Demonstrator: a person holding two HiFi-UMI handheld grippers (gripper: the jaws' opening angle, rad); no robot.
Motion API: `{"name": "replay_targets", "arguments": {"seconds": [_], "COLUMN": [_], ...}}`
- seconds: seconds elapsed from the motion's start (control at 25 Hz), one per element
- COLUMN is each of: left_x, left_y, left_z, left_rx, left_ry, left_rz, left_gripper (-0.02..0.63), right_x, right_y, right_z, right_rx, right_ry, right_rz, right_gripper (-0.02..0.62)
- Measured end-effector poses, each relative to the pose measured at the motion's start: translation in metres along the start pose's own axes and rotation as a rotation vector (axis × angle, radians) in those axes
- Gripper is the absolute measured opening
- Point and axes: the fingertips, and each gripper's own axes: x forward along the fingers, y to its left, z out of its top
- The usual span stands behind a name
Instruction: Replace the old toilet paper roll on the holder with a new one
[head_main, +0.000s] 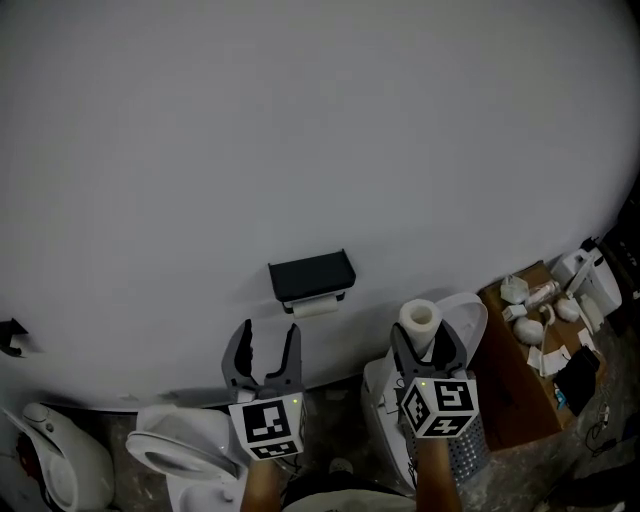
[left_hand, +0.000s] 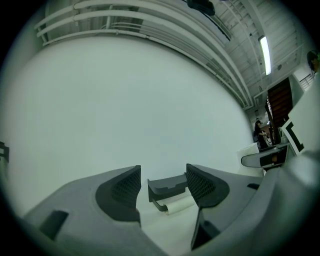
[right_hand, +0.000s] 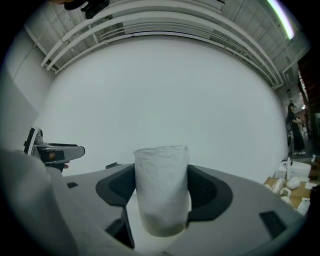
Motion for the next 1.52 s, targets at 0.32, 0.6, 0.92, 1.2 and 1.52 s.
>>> {"name": "replay_targets", "arguments": {"seconds": [0.32, 0.6, 0.92, 1.2, 1.52], "left_x": [0.030, 0.055, 0.071, 0.080, 0.083], "left_y": [-0.001, 0.006, 0.008, -0.015, -0.054], "left_z": [-0.004, -0.002, -0.010, -0.018, -0.046], "left_rx": [0.004, 0.017, 0.031, 0.262, 0.739], "left_ry": [0.016, 0.014, 0.027, 0.046, 0.117], "left_rz": [-0.015, -0.045, -0.080, -0.166, -0.219], "left_gripper": [0.264, 0.264, 0.264, 0.264, 0.264], "right_x": [0.026, 0.045, 0.060, 0.068, 0.069], "right_y": [-0.013, -0.017, -0.015, -0.018, -0.026], "right_z": [-0.004, -0.001, -0.001, -0.007, -0.018], "right_rx": [0.024, 0.038, 0.031, 0.029, 0.043], "right_ry": [0.008, 0.006, 0.004, 0.022, 0.043], "right_rz": [-0.016, -0.055, -0.067, -0.076, -0.101], "right_gripper": [0.299, 0.299, 0.299, 0.299, 0.299]}}
